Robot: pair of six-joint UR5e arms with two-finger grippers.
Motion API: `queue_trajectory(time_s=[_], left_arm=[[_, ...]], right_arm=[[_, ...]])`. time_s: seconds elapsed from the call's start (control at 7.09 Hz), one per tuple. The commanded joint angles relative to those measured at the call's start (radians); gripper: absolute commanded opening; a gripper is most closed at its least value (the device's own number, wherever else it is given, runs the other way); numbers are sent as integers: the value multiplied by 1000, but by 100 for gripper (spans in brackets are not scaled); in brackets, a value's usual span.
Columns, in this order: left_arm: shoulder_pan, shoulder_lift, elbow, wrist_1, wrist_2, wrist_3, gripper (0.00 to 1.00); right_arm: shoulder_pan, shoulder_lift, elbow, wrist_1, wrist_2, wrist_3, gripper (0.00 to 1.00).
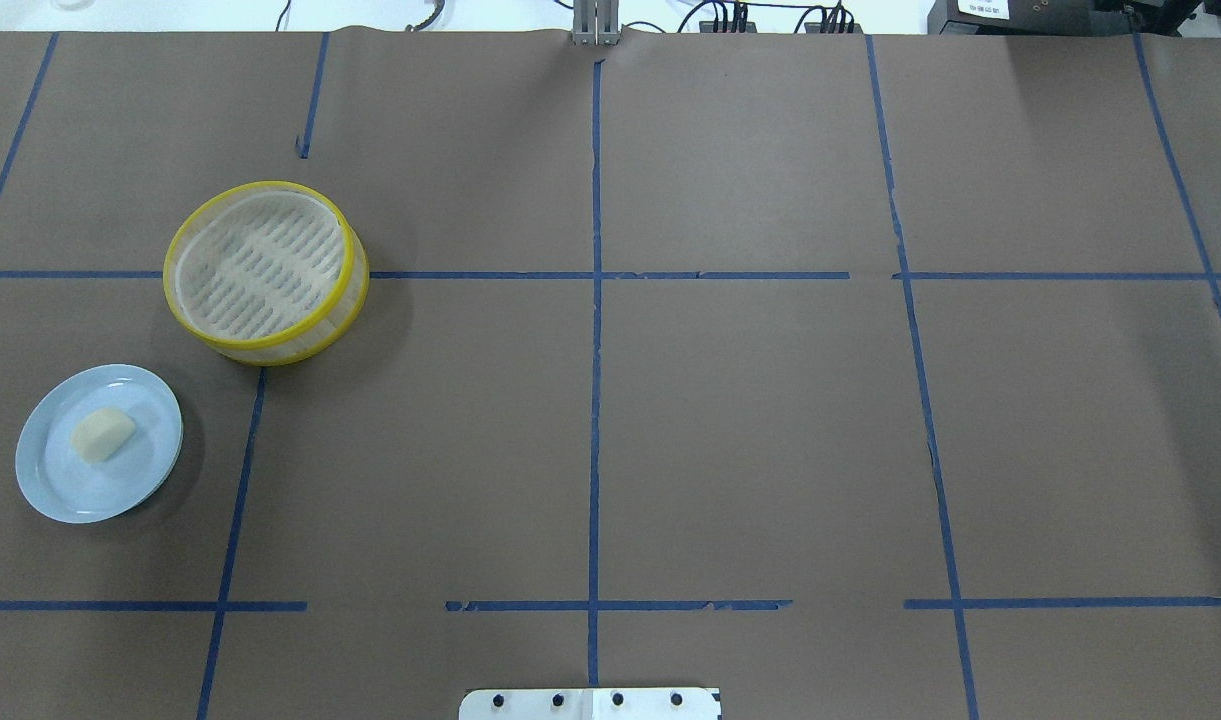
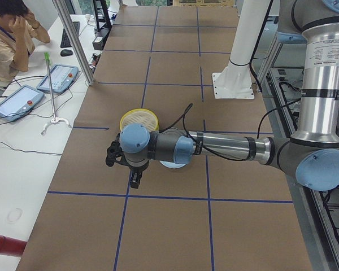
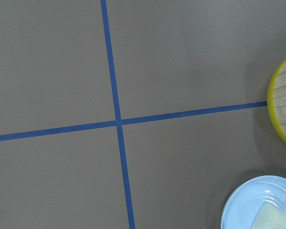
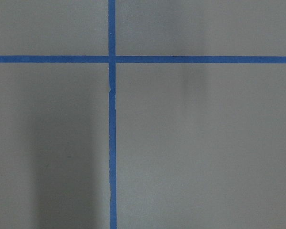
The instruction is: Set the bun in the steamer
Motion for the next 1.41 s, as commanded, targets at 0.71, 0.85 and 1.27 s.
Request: queue_trajectory(time_s=[0.71, 0.85, 1.27], left_arm=[[3, 63, -33, 34, 121, -12, 100], [5, 87, -33, 17, 161, -8, 100], [163, 89, -31, -202, 50, -79, 100]], right_arm=[[0, 0, 0, 0, 0, 0, 100], [0, 0, 0, 0, 0, 0, 100], [0, 0, 0, 0, 0, 0, 100]])
